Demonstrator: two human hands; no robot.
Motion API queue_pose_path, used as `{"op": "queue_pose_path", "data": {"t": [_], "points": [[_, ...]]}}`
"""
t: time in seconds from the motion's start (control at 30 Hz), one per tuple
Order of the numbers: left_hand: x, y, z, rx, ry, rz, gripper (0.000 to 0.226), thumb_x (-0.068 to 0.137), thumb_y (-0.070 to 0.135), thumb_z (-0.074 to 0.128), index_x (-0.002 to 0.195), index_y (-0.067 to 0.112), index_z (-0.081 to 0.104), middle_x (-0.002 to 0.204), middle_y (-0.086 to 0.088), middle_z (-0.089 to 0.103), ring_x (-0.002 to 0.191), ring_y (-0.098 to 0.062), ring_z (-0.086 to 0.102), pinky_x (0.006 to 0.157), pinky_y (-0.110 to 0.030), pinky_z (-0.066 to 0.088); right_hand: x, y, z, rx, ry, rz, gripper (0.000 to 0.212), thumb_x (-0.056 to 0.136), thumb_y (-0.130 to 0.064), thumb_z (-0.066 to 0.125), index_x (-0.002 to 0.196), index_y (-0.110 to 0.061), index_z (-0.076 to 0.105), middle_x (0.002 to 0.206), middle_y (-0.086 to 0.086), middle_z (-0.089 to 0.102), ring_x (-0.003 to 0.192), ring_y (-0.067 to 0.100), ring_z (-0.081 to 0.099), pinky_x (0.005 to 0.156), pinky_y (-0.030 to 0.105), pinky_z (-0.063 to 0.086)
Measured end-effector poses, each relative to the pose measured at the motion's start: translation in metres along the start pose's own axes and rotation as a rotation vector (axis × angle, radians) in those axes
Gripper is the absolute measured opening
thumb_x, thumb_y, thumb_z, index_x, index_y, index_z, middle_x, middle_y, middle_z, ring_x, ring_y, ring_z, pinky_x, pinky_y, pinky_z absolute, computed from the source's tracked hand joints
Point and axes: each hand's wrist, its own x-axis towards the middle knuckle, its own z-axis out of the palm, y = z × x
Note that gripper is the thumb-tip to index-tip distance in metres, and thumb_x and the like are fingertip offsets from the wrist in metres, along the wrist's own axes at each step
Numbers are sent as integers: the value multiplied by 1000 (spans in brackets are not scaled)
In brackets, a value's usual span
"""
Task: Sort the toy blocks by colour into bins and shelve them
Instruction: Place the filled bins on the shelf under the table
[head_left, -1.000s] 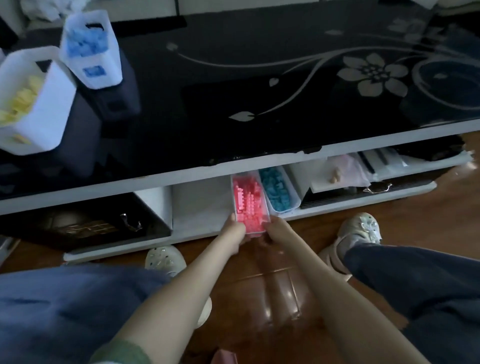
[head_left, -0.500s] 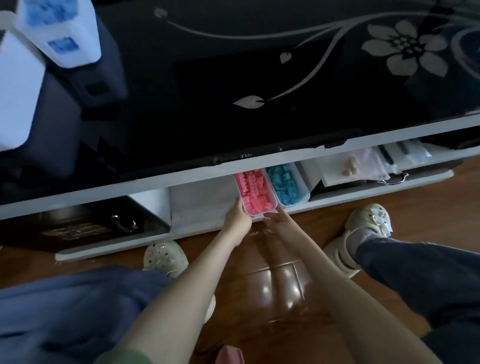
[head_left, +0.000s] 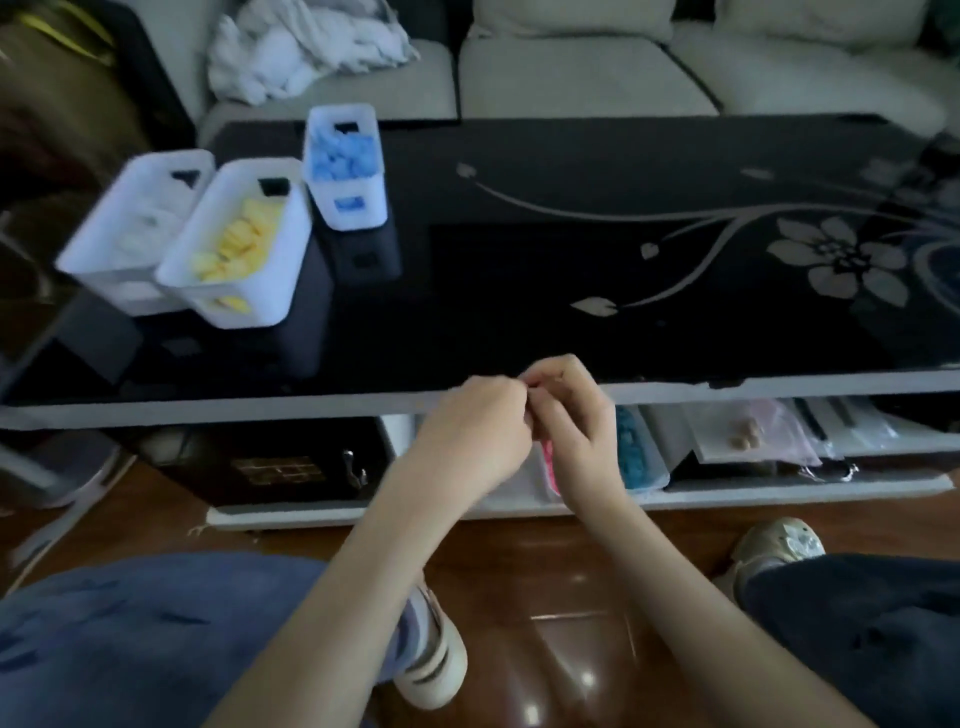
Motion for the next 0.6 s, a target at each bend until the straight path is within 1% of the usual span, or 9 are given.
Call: {"op": "queue_pose_path", "data": {"t": [0.07,0.13,0.17,0.23,0.3,0.33,0.4,0.5,0.6], "points": [[-11,-9,-41,-85,115,15,24,98,22,43,107,22,66,89,8,61,87,-14,62,66,-20,41,18,-32,19,69,-53,-52,17,88,3,43,96,-4,56,66,2,53,56,8,48,52,20,39],[-11,-26,-70,-198,245,7,25,97,21,47,115,26,65,96,9,63,95,-9,60,66,-13,34,44,-54,39,43,-92,-52,23,89,6,41,99,-7,56,62,-1,54,51,4,48,50,16,39],[-9,-36,-79,-247,301,-11,27,97,20,48,119,26,63,103,7,65,100,-9,60,70,-13,34,60,-61,49,-9,-111,-19,24,89,5,41,100,-10,56,60,-2,55,48,2,49,47,15,39],[-8,-58,-90,-310,401,-64,31,96,18,47,125,26,57,116,4,65,109,-14,59,82,-20,40,88,-71,74,-143,-207,57,22,91,-3,43,105,-14,56,63,-1,58,47,5,52,41,19,41],[-7,-77,-93,-319,472,-134,37,96,13,45,132,21,50,124,-1,61,114,-19,57,88,-27,43,107,-73,97,-285,-374,115,25,93,-14,45,115,-19,54,80,5,64,53,16,61,38,28,47],[-8,-86,-97,-327,509,-181,41,96,9,44,135,19,45,127,-2,59,115,-21,55,86,-26,42,113,-73,111,-339,-471,134,31,93,-18,46,124,-23,50,88,7,64,59,22,65,40,33,51],[-13,-106,-100,-376,562,-286,49,94,3,42,141,17,36,132,-4,53,117,-22,53,80,-24,38,120,-71,138,-381,-634,164,46,95,-24,47,139,-32,37,95,9,63,68,29,68,45,40,56],[-25,-131,-102,-438,594,-396,58,92,1,44,145,19,32,129,-6,53,115,-25,55,75,-24,40,123,-66,173,-452,-764,151,54,95,-27,44,144,-40,26,94,8,62,76,32,66,48,40,57],[-39,-151,-103,-391,521,-465,57,94,3,40,146,25,32,135,-7,53,117,-26,53,79,-27,41,127,-54,195,-697,-777,78,49,94,-26,42,142,-29,29,102,8,60,82,30,62,61,42,57]]}}
